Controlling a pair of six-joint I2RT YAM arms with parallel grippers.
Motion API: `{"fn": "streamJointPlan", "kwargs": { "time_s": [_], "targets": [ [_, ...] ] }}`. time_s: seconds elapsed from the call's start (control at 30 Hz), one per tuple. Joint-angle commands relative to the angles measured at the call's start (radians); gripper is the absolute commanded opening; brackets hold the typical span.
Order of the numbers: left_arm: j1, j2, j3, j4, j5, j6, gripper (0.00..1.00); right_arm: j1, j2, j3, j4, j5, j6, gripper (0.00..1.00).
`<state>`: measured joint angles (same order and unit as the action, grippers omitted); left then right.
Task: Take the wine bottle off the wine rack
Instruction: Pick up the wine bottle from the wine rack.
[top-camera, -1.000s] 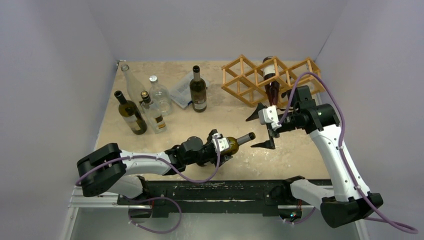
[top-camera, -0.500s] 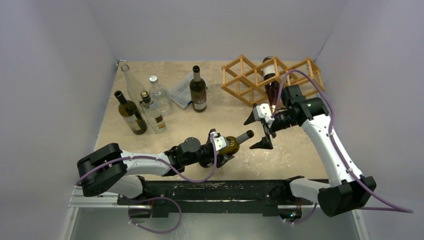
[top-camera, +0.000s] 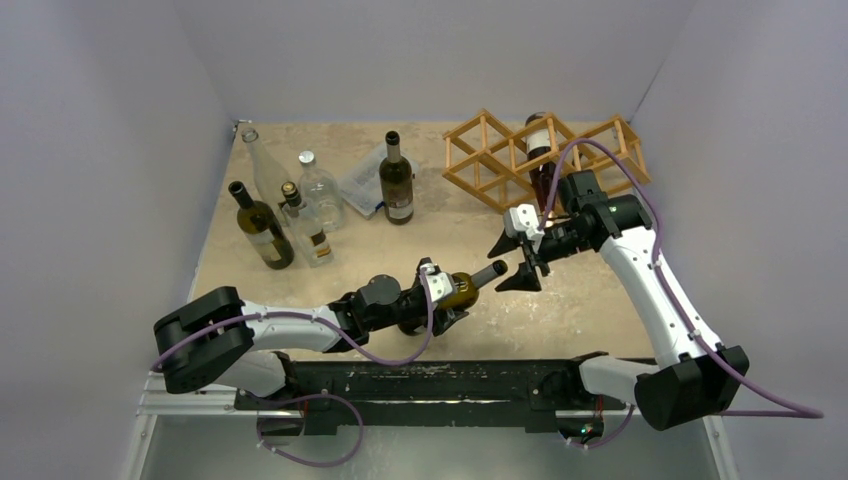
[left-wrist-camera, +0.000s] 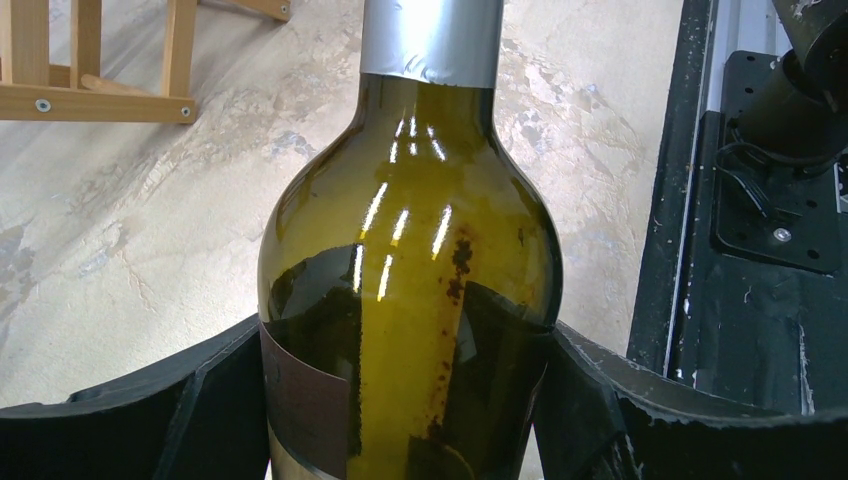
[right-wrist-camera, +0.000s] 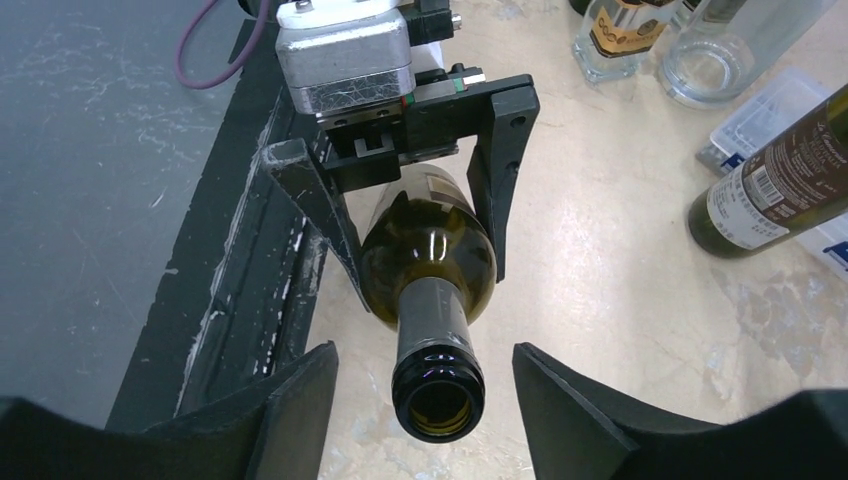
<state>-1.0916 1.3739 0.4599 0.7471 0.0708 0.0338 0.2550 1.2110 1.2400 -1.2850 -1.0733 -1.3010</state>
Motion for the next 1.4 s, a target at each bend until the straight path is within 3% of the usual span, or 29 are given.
{"fn": "streamJointPlan", "kwargs": {
  "time_s": [0.0, 0.17, 0.37, 0.5, 0.67, 0.8, 1.0, 1.37],
  "targets": [
    [-0.002, -0.045, 0.005, 0.153, 0.003, -0.026, 0.0, 0.001, -0.008, 0.001, 0.041, -0.022, 0.044, 0.66],
    [-0.002, -0.042, 0.003, 0.161, -0.002, -0.026, 0.0, 0.001, -0.016, -0.001, 0.041, -0.041, 0.041, 0.53],
    [-0.003, -0.042, -0.002, 0.175, -0.014, -0.066, 0.0, 0.003, -0.021, 0.002, 0.04, -0.044, 0.036, 0.18],
    [-0.003, -0.039, 0.011, 0.16, -0.017, -0.096, 0.0, 0.003, -0.022, 0.057, 0.001, -0.068, 0.034, 0.0],
    [-0.002, -0.021, 0.032, 0.142, -0.031, -0.162, 0.5, 0.005, -0.03, 0.123, 0.054, -0.012, 0.158, 0.0],
    [-0.002, -0.016, 0.037, 0.14, -0.107, -0.211, 0.75, 0.01, -0.041, 0.119, 0.104, 0.028, 0.223, 0.0],
    [-0.002, -0.035, 0.067, 0.068, -0.101, -0.225, 0.87, 0.012, -0.063, 0.106, 0.157, 0.054, 0.28, 0.0],
    [-0.001, -0.152, 0.123, -0.132, -0.097, -0.206, 0.9, 0.012, -0.091, 0.094, 0.183, 0.071, 0.311, 0.0]
  ]
}}
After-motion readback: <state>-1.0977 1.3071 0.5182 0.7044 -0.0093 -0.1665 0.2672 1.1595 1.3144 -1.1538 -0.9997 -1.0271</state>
